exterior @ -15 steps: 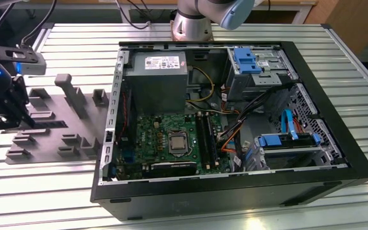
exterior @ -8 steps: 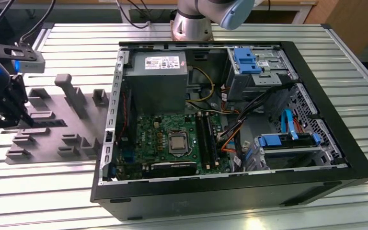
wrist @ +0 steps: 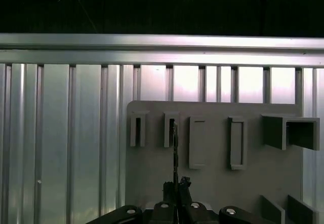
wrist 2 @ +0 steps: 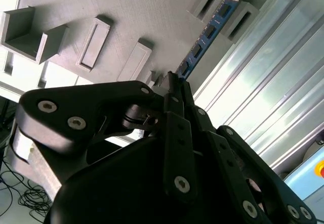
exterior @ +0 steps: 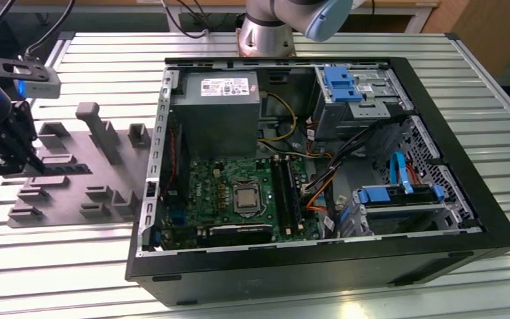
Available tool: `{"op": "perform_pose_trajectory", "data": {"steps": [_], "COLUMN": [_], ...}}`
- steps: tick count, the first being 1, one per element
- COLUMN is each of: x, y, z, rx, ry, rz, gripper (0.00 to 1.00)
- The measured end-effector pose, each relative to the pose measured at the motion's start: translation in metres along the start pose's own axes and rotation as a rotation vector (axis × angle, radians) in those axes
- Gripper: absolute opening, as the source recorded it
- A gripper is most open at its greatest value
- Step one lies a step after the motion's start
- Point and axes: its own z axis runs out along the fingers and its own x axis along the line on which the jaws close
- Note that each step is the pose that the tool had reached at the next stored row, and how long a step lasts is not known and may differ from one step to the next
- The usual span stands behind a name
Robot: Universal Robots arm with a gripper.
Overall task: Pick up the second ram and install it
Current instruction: 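Pick up the second ram and move it above second insertion slot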
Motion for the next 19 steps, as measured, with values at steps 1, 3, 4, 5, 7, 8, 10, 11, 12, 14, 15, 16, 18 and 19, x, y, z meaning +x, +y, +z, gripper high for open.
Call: {"op": "perform_pose_trajectory", "data": {"steps": [1, 3, 4, 5, 7, 8, 10, 11, 12, 14, 15, 16, 18, 19], "x": [0.0000, -0.0001, -0.0001, -0.0001, -0.0002, -0.0002, -0.0003, -0.0003, -0.0004, -0.0004, -0.0005, -0.0005, -0.0006, -0.0006], "y": [0.0000, 0.0000, 0.0000, 0.0000, 0.0000, 0.0000, 0.0000, 0.0000, 0.0000, 0.0000, 0.0000, 0.0000, 0.0000, 0.0000], "z": [-0.0007, -0.0021, -0.0027, -0.0034, -0.0048, -0.0054, -0.0067, -0.0072, -0.0079, -0.0091, -0.0096, -0.0102, -0.0115, -0.0121], "rx": [0.0000, -0.0001, 0.0000, 0.0000, 0.0000, 0.0000, 0.0000, 0.0000, 0.0000, 0.0000, 0.0000, 0.0000, 0.0000, 0.0000], "ry": [0.0000, 0.0000, 0.0000, 0.0000, 0.0000, 0.0000, 0.0000, 0.0000, 0.0000, 0.0000, -0.0001, 0.0000, 0.0000, 0.0000], "rz": [0.000, 0.000, 0.000, 0.000, 0.000, 0.000, 0.000, 0.000, 0.000, 0.000, 0.000, 0.000, 0.000, 0.000], "gripper": [0.14, 0.14, 0.14, 0.14, 0.14, 0.14, 0.14, 0.14, 0.14, 0.14, 0.14, 0.14, 0.14, 0.14]}}
